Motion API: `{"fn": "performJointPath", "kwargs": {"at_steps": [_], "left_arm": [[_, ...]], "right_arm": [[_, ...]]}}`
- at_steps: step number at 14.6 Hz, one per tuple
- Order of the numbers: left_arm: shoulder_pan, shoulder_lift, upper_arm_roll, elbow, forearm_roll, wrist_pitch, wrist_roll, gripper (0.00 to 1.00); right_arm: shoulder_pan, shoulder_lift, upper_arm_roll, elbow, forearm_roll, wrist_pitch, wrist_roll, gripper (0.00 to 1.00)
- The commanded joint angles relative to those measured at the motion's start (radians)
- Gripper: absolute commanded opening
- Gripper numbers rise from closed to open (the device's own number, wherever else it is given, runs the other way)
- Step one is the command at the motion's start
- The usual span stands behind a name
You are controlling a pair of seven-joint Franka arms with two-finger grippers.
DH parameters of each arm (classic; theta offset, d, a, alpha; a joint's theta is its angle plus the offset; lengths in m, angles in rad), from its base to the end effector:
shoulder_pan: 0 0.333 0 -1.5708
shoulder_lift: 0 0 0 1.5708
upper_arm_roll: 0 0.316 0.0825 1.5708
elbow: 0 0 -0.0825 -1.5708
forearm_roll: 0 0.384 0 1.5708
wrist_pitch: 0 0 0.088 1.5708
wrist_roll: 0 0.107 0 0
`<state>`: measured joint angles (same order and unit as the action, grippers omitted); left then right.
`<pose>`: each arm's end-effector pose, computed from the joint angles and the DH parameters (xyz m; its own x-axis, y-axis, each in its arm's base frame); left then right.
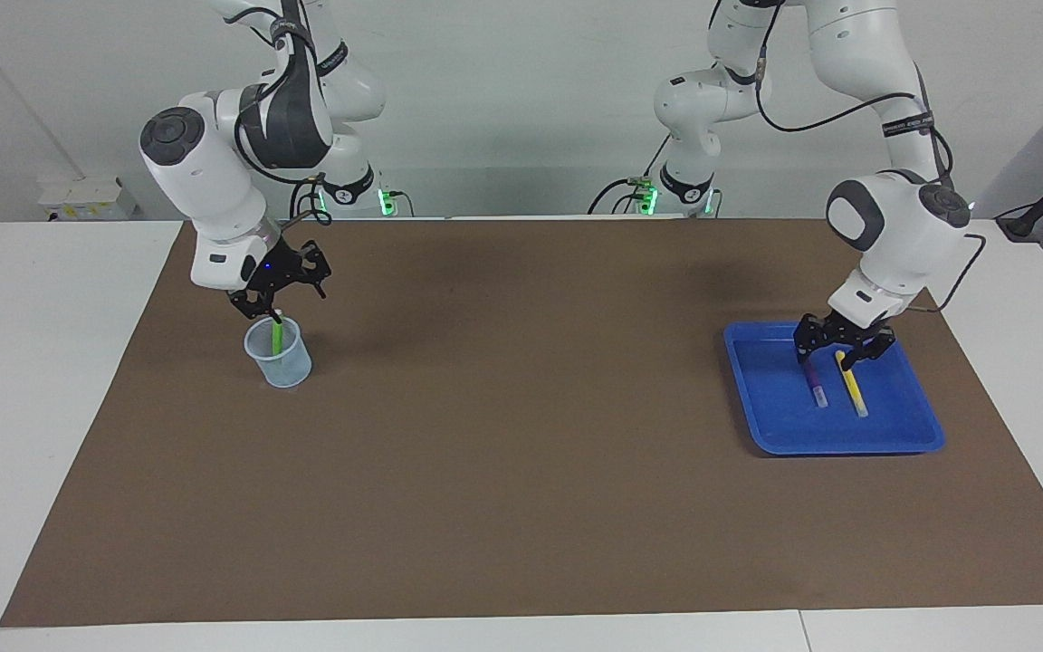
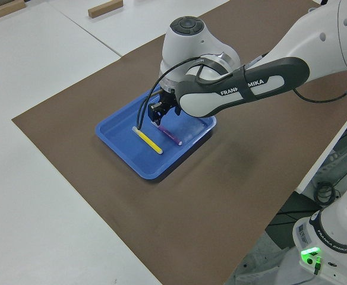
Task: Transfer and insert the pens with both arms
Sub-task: 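Grasp the purple pen with the left gripper while the right gripper returns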
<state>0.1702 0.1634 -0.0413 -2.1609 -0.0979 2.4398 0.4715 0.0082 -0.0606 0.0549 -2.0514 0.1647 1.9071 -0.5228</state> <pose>0.5643 0.0733 0.3327 0.9551 -0.2636 0.1354 -0.2684 -0.9631 0.0185 0.5248 0.0454 0.4590 0.8654 0.5011 -0.0028 0.4934 -0.8529 -0.1706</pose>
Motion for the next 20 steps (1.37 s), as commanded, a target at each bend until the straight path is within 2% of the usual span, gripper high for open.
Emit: {"fn": "performJointPath", "kwargs": {"at_steps": [1, 7, 10, 11, 12, 13, 15, 17, 20], "left_arm": [[0.023, 0.025, -0.006, 0.003, 0.020, 0.047, 0.010, 0.76], [0.038, 0.070, -0.008, -0.007, 0.020, 0.105, 0.004, 0.67], [0.031, 0.073, -0.008, -0.010, 0.020, 0.107, -0.007, 0.67], [0.022, 0.076, -0.008, -0.014, 0.020, 0.110, -0.031, 0.64], [0.017, 0.076, -0.008, -0.022, 0.020, 0.129, -0.062, 0.53], [0.012, 0.076, -0.008, -0.043, 0.020, 0.163, -0.085, 0.37], [0.002, 0.074, -0.008, -0.073, 0.020, 0.208, -0.093, 0.00], [0.005, 0.074, -0.008, -0.074, 0.020, 0.200, -0.094, 0.00], [0.012, 0.073, -0.008, -0.073, 0.020, 0.185, -0.094, 0.00]], "right_arm": [[-0.007, -0.021, 0.072, 0.005, 0.103, -0.016, 0.125, 0.82], [-0.007, -0.008, 0.267, 0.118, 0.315, 0.015, 0.519, 0.81], [-0.007, -0.010, 0.341, 0.145, 0.378, 0.085, 0.636, 0.81], [-0.005, -0.010, 0.348, 0.143, 0.433, 0.125, 0.655, 0.81], [0.012, -0.008, 0.349, 0.142, 0.470, 0.165, 0.684, 0.81], [0.038, -0.005, 0.347, 0.142, 0.478, 0.196, 0.734, 0.81], [0.074, -0.005, 0.347, 0.137, 0.483, 0.252, 0.847, 0.81], [0.110, -0.007, 0.347, 0.129, 0.483, 0.297, 0.933, 0.81], [0.128, -0.004, 0.347, 0.131, 0.486, 0.322, 0.955, 0.81]]}}
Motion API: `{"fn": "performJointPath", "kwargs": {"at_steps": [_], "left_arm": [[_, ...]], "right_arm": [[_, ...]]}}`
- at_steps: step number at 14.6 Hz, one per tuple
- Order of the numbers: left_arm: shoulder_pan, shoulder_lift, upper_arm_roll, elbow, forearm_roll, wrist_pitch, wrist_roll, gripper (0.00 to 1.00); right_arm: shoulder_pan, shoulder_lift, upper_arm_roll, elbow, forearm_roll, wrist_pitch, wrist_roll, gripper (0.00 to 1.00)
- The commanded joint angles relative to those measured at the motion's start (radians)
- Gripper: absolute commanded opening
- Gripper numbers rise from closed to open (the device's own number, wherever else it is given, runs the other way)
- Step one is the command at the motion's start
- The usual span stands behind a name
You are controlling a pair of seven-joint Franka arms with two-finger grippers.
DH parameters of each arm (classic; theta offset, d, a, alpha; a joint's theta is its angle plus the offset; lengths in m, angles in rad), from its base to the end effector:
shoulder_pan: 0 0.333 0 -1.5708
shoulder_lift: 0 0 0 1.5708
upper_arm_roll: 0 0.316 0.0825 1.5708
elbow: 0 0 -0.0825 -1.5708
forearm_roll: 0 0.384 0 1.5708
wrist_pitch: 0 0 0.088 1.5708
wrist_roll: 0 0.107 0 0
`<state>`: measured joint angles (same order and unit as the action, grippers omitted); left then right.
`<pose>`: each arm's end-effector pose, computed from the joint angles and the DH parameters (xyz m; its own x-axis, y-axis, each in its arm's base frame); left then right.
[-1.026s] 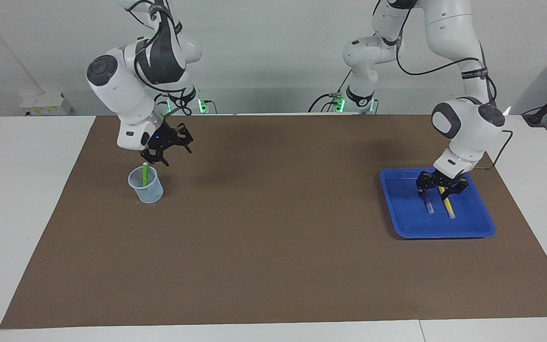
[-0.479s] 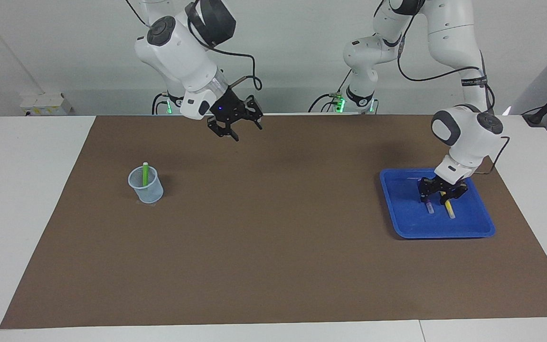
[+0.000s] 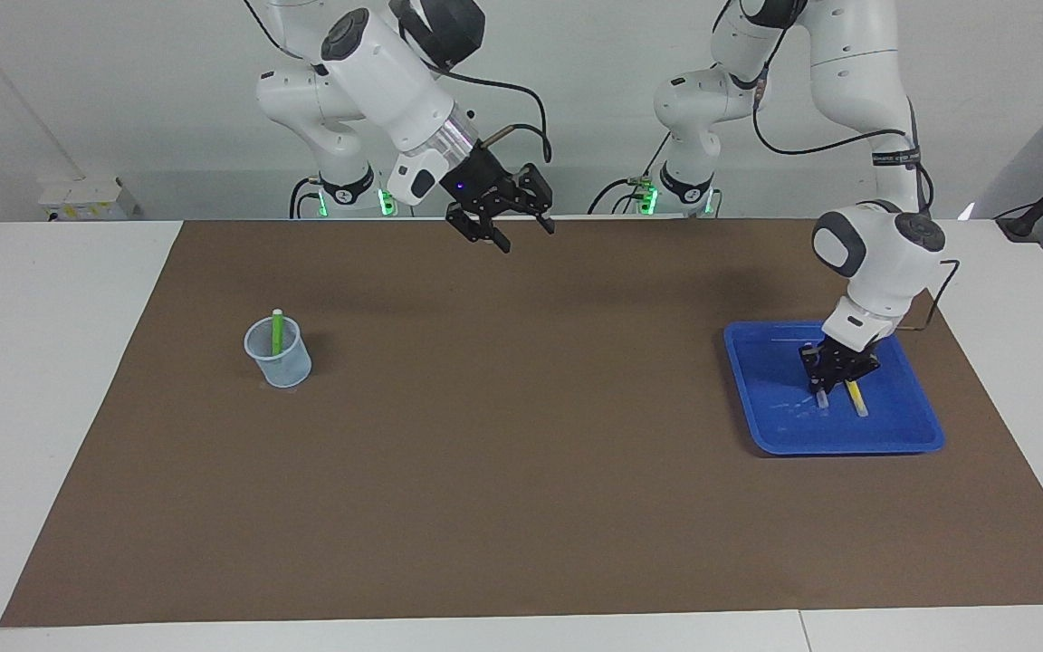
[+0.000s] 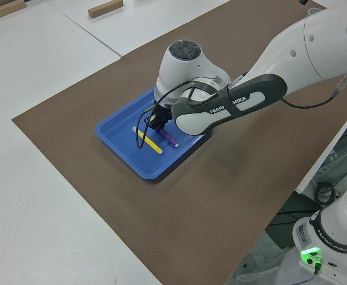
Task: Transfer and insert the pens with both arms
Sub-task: 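Grasp the purple pen with the left gripper while the right gripper returns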
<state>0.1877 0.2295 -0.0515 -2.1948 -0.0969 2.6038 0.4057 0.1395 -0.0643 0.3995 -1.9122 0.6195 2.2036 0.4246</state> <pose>0.5668 0.0801 0.2973 0.9643 -0.1838 0.1907 -0.1872 -0.9823 0.0000 0.4820 0.3176 0.5609 0.9860 -0.1665 0.0033 -0.1324 -0.7957 -0.5910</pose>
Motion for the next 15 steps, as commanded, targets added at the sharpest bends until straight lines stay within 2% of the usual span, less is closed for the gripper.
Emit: {"fn": "performJointPath", "kwargs": {"at_steps": [1, 2, 4, 6, 10, 14, 15], "left_arm": [[-0.005, 0.005, 0.002, -0.028, 0.017, -0.005, -0.031, 0.00], [-0.005, 0.002, 0.002, -0.007, 0.017, -0.046, -0.047, 0.00], [-0.013, -0.015, 0.001, 0.074, 0.017, -0.207, -0.121, 0.00], [-0.020, -0.050, -0.005, 0.131, 0.017, -0.353, -0.253, 0.00], [-0.102, -0.154, -0.010, 0.181, 0.000, -0.568, -0.572, 0.00], [-0.168, -0.243, -0.016, 0.179, -0.191, -0.646, -0.946, 0.00], [-0.183, -0.263, -0.016, 0.176, -0.229, -0.663, -1.049, 0.00]], "right_arm": [[0.011, 0.000, 0.002, -0.008, 0.034, 0.037, 0.017, 0.81], [0.017, 0.000, 0.002, -0.008, 0.034, 0.051, 0.032, 0.81], [0.041, 0.001, 0.002, -0.007, 0.034, 0.083, 0.072, 0.82], [0.078, 0.001, 0.002, -0.008, 0.034, 0.134, 0.114, 0.82], [0.114, 0.009, 0.002, -0.008, 0.034, 0.189, 0.236, 0.82], [0.143, 0.011, 0.002, -0.007, 0.035, 0.217, 0.258, 0.82], [0.153, 0.014, 0.004, -0.007, 0.035, 0.264, 0.302, 0.83]]}}
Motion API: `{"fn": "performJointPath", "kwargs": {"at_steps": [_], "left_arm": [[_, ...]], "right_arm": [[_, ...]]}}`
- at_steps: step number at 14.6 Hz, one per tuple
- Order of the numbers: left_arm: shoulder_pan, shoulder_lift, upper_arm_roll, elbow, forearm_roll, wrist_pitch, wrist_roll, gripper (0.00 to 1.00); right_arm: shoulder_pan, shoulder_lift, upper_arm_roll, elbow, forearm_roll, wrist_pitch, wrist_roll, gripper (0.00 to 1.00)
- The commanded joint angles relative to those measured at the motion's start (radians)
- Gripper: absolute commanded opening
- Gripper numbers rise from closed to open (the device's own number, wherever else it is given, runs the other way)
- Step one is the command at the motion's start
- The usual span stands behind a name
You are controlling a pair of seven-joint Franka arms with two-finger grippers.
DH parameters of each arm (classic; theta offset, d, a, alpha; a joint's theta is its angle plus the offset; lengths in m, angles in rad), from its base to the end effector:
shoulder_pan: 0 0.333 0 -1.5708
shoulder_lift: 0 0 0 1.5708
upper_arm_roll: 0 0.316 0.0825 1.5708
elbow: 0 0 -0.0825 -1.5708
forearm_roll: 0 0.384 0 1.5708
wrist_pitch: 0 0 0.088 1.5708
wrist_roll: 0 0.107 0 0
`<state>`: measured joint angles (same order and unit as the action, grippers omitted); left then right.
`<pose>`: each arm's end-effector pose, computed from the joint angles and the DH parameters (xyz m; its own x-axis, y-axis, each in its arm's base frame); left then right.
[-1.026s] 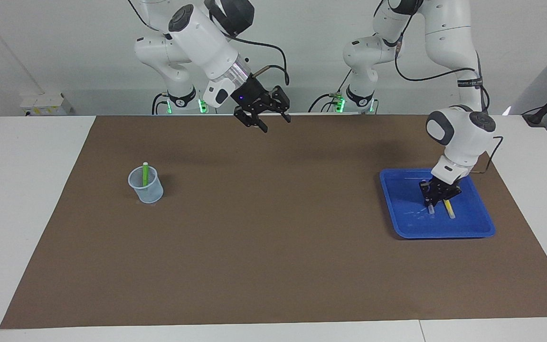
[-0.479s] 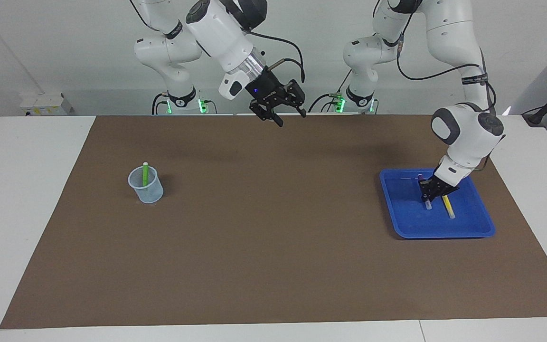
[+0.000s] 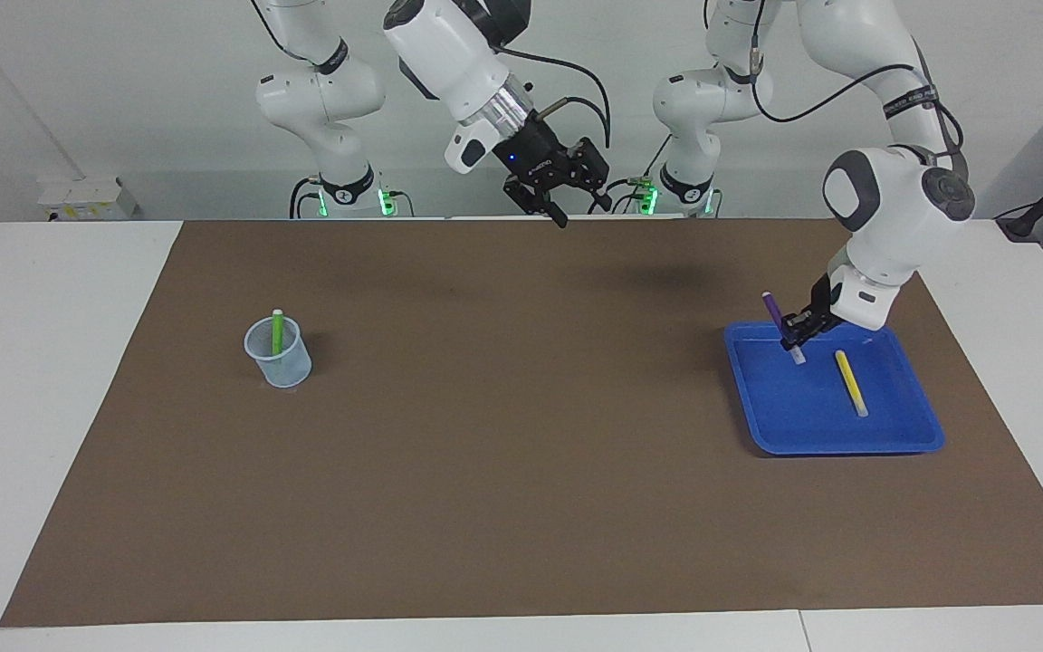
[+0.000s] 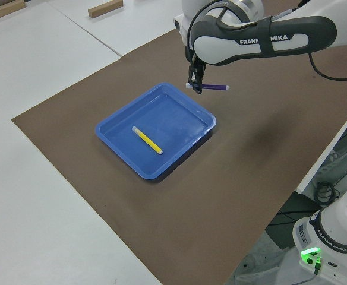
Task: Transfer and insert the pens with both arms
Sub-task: 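Pass the purple pen from the left gripper to the right gripper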
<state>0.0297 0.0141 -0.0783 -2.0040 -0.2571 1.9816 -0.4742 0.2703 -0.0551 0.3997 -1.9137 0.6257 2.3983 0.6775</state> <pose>0.5524 -0.0428 0.4479 0.8586 0.4907 -0.1482 0.5114 -0.8397 0.1828 0.4555 0.3728 0.5753 0.9425 -0.3319 -0.0401 -0.2730 -0.6950 -0.6651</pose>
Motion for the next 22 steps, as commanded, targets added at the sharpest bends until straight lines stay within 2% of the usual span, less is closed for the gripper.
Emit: {"fn": "performJointPath", "kwargs": {"at_steps": [1, 3, 6, 9, 14, 16, 20, 22], "left_arm": [[-0.043, -0.066, 0.011, -0.015, -0.111, -0.047, -0.279, 0.00], [-0.063, -0.103, 0.011, -0.024, -0.193, -0.047, -0.481, 0.00], [-0.085, -0.140, 0.011, -0.032, -0.287, -0.056, -0.680, 0.00], [-0.102, -0.158, 0.011, -0.056, -0.376, -0.092, -0.748, 0.00], [-0.120, -0.203, 0.011, -0.140, -0.479, -0.098, -0.750, 0.00], [-0.139, -0.215, 0.011, -0.157, -0.494, -0.101, -0.771, 0.00], [-0.171, -0.221, 0.012, -0.165, -0.516, -0.092, -0.845, 0.00], [-0.175, -0.221, 0.012, -0.165, -0.518, -0.089, -0.863, 0.00]], "right_arm": [[0.059, 0.015, 0.002, -0.005, 0.029, 0.124, 0.106, 0.84], [0.076, 0.037, 0.002, -0.007, 0.026, 0.169, 0.119, 0.88], [0.095, 0.058, 0.002, -0.007, 0.011, 0.171, 0.051, 0.93], [0.102, 0.083, 0.002, -0.005, 0.011, 0.179, 0.022, 0.94], [0.109, 0.092, 0.001, 0.005, 0.008, 0.199, 0.019, 0.94], [0.107, 0.100, 0.001, 0.010, -0.021, 0.200, 0.019, 0.91], [0.109, 0.129, 0.002, 0.010, -0.139, 0.200, 0.014, 0.74], [0.109, 0.136, 0.002, 0.010, -0.146, 0.200, 0.016, 0.71]]}}
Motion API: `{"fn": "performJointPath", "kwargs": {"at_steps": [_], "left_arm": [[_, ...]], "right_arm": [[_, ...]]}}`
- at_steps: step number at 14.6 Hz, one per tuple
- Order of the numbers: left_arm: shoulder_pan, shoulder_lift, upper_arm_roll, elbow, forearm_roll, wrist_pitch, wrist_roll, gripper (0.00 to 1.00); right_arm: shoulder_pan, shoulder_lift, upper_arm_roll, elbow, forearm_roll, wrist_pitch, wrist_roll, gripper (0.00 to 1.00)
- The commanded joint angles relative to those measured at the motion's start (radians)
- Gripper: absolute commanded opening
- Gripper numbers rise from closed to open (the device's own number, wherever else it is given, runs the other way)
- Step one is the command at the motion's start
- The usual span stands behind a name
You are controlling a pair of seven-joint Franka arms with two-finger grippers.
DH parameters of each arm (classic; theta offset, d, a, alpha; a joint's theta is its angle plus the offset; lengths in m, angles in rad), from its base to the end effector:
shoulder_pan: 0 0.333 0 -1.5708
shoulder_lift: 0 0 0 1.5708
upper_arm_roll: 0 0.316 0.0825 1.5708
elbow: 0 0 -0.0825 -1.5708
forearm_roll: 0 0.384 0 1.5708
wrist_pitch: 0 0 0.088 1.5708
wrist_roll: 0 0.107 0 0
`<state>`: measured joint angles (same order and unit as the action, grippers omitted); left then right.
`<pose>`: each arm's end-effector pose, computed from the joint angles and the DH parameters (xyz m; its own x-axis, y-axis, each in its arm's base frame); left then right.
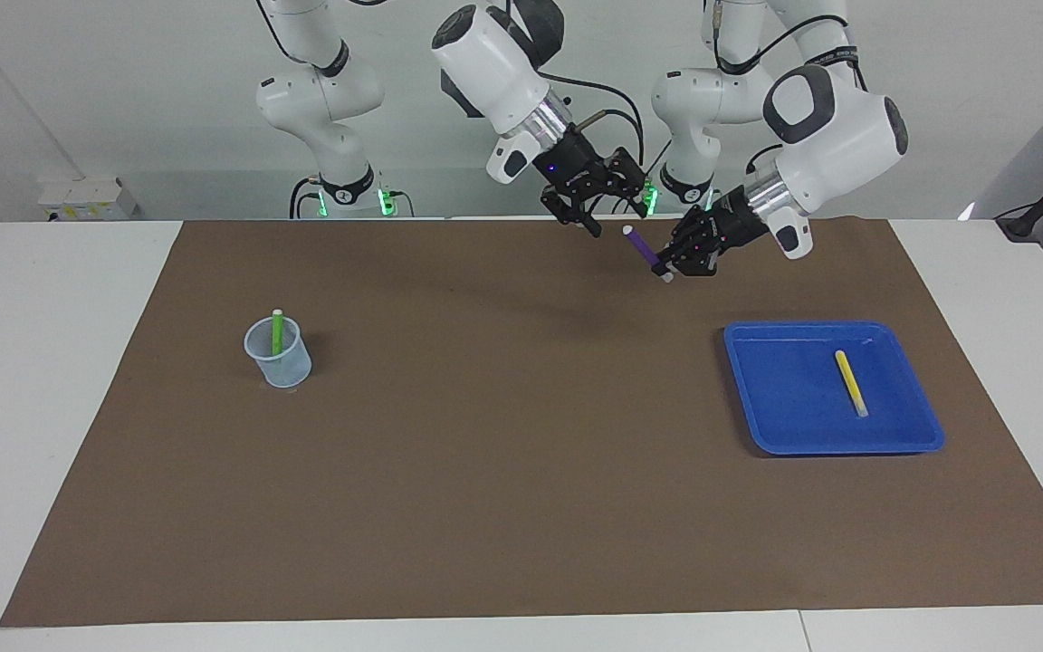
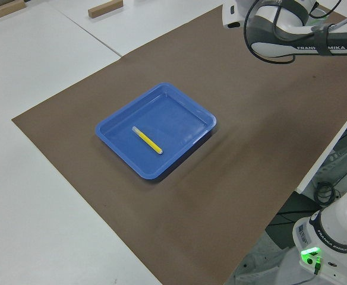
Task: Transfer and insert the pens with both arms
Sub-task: 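Pass the purple pen from the left gripper to the right gripper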
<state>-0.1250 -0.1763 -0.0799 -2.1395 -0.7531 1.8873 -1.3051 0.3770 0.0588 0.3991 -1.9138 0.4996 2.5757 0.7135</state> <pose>0.4785 -0.1530 0.4922 0.1562 0.7529 -0.6394 0.9818 -0.1889 0.0174 0.4502 0.4236 0.5319 0.9523 -0.3011 0.0505 -0.1962 -0.7303 -0.6544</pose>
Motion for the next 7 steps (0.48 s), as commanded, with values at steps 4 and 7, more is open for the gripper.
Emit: {"fn": "performJointPath", "kwargs": {"at_steps": [4, 7], "left_arm": [[-0.021, -0.031, 0.014, -0.028, -0.041, 0.007, -0.046, 0.00], [-0.021, -0.031, 0.014, -0.028, -0.043, 0.007, -0.048, 0.00]], "right_arm": [[0.002, 0.022, 0.003, 0.010, -0.021, 0.021, -0.020, 0.69], [0.003, 0.022, 0.003, 0.009, -0.021, 0.020, -0.017, 0.69]]}}
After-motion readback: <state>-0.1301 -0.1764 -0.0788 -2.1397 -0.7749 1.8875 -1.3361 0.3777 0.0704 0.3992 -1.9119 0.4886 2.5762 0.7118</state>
